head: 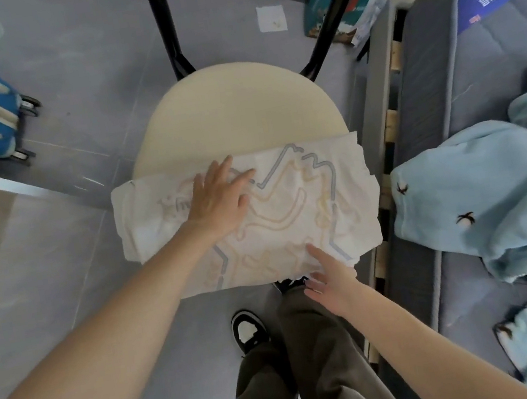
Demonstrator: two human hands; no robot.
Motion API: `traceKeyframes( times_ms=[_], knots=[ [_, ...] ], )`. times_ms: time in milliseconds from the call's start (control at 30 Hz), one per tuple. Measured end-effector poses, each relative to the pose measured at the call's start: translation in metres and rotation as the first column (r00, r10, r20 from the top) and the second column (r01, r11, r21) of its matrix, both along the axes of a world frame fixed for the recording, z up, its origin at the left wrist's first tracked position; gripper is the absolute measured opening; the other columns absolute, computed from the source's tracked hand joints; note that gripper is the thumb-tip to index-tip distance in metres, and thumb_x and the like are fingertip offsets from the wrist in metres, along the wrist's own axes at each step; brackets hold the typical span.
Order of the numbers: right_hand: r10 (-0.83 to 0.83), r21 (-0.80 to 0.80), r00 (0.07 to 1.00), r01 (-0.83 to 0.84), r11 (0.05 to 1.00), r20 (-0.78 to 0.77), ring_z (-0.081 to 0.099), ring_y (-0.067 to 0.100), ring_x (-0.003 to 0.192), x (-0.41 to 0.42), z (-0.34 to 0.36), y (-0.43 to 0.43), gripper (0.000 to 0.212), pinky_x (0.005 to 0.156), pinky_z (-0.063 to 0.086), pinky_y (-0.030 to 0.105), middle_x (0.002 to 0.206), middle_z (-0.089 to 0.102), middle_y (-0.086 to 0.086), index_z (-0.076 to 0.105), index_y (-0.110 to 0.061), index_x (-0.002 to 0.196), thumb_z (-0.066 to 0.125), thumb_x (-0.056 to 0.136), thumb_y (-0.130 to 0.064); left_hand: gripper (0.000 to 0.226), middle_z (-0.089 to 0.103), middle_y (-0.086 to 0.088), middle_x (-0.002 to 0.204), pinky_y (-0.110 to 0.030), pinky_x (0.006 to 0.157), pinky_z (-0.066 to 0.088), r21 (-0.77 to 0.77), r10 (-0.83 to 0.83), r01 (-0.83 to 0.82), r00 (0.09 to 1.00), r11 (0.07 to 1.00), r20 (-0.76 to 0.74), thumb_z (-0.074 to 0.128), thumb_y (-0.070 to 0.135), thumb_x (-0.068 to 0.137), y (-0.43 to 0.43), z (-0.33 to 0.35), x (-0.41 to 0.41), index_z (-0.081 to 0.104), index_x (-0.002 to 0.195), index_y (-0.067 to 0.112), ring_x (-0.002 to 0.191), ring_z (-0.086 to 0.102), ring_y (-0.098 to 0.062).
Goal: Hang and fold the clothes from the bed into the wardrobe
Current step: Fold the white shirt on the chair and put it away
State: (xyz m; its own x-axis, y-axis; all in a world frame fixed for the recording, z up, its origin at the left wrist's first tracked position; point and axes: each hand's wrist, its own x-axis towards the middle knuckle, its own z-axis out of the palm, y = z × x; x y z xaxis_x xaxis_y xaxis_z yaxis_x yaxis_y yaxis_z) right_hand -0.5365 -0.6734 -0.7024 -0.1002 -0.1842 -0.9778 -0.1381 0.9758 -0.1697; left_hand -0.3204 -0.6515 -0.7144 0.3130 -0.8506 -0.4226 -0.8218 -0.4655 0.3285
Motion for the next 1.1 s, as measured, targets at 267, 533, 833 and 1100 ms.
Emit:
traceKeyframes(
  times_ms=[267, 533, 833, 1100],
  knots=[
    [-0.258, 0.194, 0.961, 0.236, 0.952, 0.096, 0.059, 0.03, 0.098, 0.002, -0.013, -0.012, 0.056, 0.076, 0.052, 0.037, 0.11, 0.055, 0.016, 0.048, -0.008, 0.131, 0.074, 0.084, -0.025, 0.051, 0.043, -0.005, 0.13, -0.038, 0.099, 0.028, -0.075, -0.062, 0.064, 0.998, 0.995, 0.034, 0.062, 0.042, 0.088, -0.035, -0.022, 0.008, 0.048, 0.137, 0.035, 0.121, 0.04, -0.028],
    [-0.094, 0.079, 0.995, 0.097, 0.992, -0.038, 0.058, 0.028, 0.099, 0.017, -0.005, -0.022, 0.041, 0.066, 0.052, 0.035, 0.115, 0.058, 0.012, 0.048, -0.013, 0.135, 0.058, 0.095, -0.012, 0.038, 0.054, 0.0, 0.124, -0.031, 0.082, 0.042, -0.099, 0.122, -0.135, 0.984, 0.986, -0.131, 0.055, 0.028, 0.095, -0.019, -0.009, -0.007, 0.047, 0.133, 0.03, 0.112, 0.055, -0.023],
    [0.653, -0.343, 0.649, -0.761, 0.551, -0.391, 0.038, 0.033, 0.113, 0.063, -0.004, -0.087, 0.028, 0.094, 0.039, 0.043, 0.119, 0.042, 0.009, 0.053, -0.01, 0.106, 0.051, 0.092, -0.035, 0.072, 0.052, 0.009, 0.108, -0.033, 0.084, 0.045, 0.173, 0.713, -0.727, 0.545, 0.664, -0.441, 0.072, 0.023, 0.082, 0.047, -0.003, -0.001, 0.024, 0.136, 0.024, 0.098, 0.055, -0.021],
    [0.706, -0.39, 0.665, -0.733, 0.557, -0.241, 0.052, 0.013, 0.086, 0.081, -0.009, -0.117, 0.068, 0.066, 0.043, 0.024, 0.099, 0.048, -0.004, 0.031, -0.018, 0.112, 0.081, 0.073, -0.042, 0.014, 0.064, 0.01, 0.076, -0.013, 0.049, 0.042, 0.273, 0.828, -0.911, 0.117, 0.31, -0.548, 0.077, 0.022, 0.08, 0.037, -0.007, 0.024, 0.066, 0.088, 0.018, 0.07, 0.061, -0.007]
  ],
)
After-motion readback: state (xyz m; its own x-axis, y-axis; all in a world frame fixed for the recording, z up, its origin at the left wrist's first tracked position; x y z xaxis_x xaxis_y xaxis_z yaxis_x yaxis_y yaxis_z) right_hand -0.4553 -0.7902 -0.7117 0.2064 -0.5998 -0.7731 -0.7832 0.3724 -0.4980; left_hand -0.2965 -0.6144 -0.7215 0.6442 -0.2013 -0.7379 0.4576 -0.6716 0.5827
